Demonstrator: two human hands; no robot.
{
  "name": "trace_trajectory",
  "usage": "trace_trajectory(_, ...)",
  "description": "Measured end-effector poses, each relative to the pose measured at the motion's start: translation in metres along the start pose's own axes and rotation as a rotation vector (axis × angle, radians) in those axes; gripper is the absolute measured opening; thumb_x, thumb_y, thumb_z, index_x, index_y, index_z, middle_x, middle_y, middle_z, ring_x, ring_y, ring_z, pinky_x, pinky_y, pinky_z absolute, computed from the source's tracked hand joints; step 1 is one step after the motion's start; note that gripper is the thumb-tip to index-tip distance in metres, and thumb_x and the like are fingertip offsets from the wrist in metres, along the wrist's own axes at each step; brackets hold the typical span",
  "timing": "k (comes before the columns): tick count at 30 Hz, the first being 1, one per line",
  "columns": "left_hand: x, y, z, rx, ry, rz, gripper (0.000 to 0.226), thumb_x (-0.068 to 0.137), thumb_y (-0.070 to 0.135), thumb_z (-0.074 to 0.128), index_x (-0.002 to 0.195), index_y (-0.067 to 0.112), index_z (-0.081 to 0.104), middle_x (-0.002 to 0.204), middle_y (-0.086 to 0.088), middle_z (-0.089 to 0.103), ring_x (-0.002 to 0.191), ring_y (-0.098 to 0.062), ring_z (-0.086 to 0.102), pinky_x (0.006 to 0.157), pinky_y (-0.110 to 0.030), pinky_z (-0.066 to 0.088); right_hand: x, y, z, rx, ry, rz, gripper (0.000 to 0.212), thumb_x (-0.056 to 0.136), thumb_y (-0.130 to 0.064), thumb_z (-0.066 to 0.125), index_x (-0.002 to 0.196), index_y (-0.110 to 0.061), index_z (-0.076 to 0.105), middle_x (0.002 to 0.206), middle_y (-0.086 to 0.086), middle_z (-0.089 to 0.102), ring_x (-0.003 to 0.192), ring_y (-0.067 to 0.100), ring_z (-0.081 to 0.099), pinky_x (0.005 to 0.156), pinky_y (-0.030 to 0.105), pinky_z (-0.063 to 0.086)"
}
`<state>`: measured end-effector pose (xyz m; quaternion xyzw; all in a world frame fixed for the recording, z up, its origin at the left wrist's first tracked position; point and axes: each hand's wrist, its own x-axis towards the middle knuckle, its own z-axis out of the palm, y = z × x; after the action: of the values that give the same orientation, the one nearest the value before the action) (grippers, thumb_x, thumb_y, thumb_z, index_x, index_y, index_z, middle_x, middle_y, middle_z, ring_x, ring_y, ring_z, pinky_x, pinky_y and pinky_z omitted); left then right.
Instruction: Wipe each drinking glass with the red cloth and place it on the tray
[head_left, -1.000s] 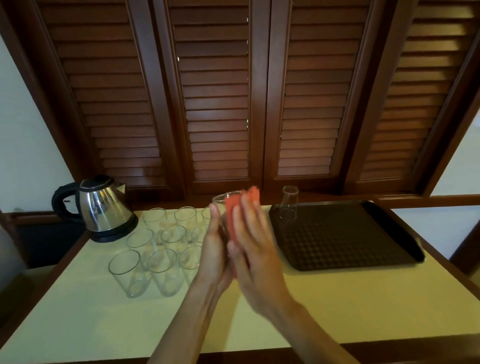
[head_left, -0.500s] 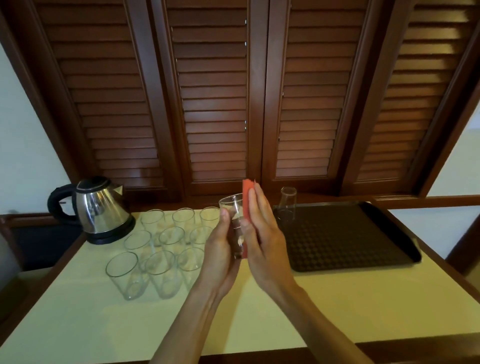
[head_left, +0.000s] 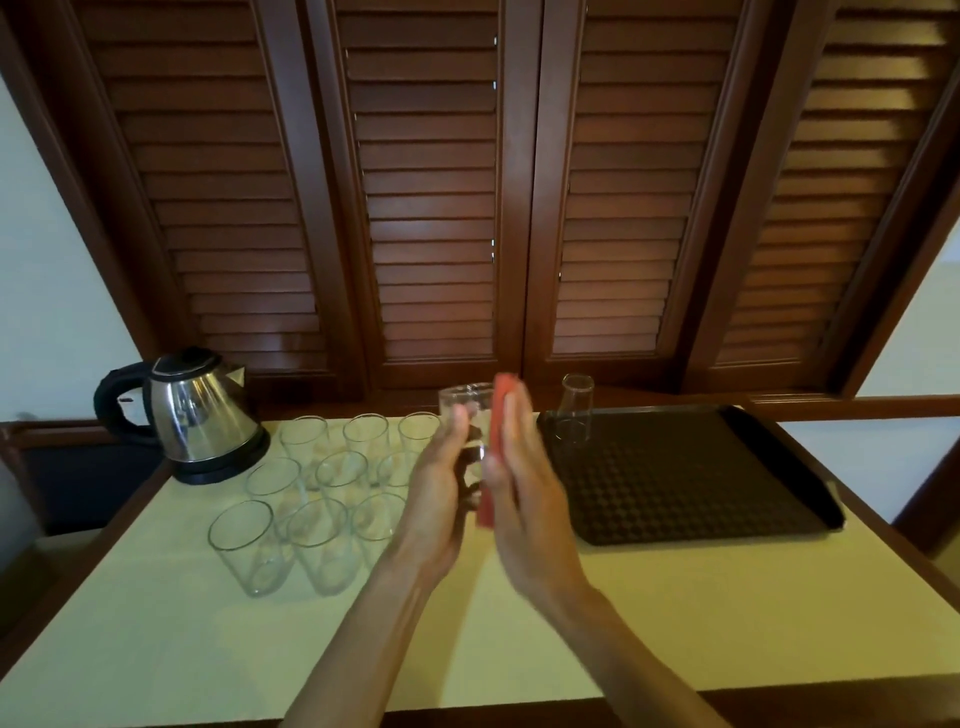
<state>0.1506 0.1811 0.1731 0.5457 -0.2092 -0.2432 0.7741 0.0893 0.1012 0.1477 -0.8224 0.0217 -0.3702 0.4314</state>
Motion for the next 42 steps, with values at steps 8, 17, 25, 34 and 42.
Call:
trace_trajectory(8,0.005,-0.004,-0.006,-0.008,0.132,0.063,0.047,0.106,0.053,0.036,0.127,0.028,0.069,0.122,-0.005,0.076,0.121,-0.023,0.069,0.103,-0.046,0.055,-0.026,-0.002,0.014,0.035,0.008,-0.065,0.056,0.109,-0.020,0.037,0.159,-0.024,0.013,0.169,-0.012,0.003,0.156,0.008,0.005,0.124,0.021,0.014)
trace_trajectory(17,0.001,0.012,0.001,0.049,0.096,0.047,0.058,0.093,0.068,0.048,0.125,0.026,0.072,0.122,-0.004,0.076,0.117,-0.021,0.071,0.106,-0.052,0.053,-0.019,-0.008,0.011,0.138,0.000,-0.025,0.056,0.109,-0.030,0.035,0.158,-0.031,0.009,0.169,-0.016,0.002,0.154,0.002,0.005,0.124,0.022,0.015)
trace_trajectory(25,-0.001,0.006,0.004,0.098,0.194,0.183,0.043,0.103,0.056,0.041,0.131,0.032,0.063,0.121,0.001,0.075,0.114,-0.013,0.071,0.103,-0.043,0.055,-0.025,-0.013,0.015,0.142,0.018,-0.042,0.055,0.109,-0.032,0.030,0.160,-0.023,0.012,0.169,-0.013,0.004,0.156,0.008,0.006,0.125,0.026,0.013)
trace_trajectory(34,-0.004,0.003,-0.002,0.103,0.103,0.100,0.059,0.094,0.070,0.042,0.128,0.031,0.071,0.125,-0.002,0.074,0.121,-0.019,0.068,0.104,-0.048,0.055,-0.022,-0.014,0.012,0.117,0.002,-0.025,0.058,0.106,-0.049,0.025,0.159,-0.028,0.014,0.169,-0.015,0.006,0.155,0.004,0.007,0.123,0.021,0.014)
trace_trajectory(42,-0.006,0.000,-0.001,0.046,0.117,0.082,0.054,0.100,0.059,0.035,0.131,0.028,0.068,0.124,-0.001,0.075,0.121,-0.016,0.069,0.108,-0.046,0.051,-0.012,-0.007,0.007,0.020,-0.007,-0.082,0.052,0.109,-0.034,0.028,0.158,-0.025,0.016,0.169,-0.010,0.009,0.156,0.009,0.007,0.126,0.028,0.011)
